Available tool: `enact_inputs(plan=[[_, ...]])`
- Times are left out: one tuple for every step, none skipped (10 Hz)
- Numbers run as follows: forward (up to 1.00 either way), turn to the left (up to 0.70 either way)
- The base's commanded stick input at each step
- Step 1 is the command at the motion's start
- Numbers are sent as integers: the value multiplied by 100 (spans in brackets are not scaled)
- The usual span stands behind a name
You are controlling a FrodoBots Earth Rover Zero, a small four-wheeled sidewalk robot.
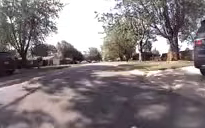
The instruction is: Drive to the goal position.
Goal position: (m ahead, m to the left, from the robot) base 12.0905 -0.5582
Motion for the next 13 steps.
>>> enact_inputs(plan=[[69,3],[69,3],[69,3],[69,3],[69,3],[69,-13],[69,-33],[69,-9],[69,3],[69,3],[69,3],[69,3],[69,3]])
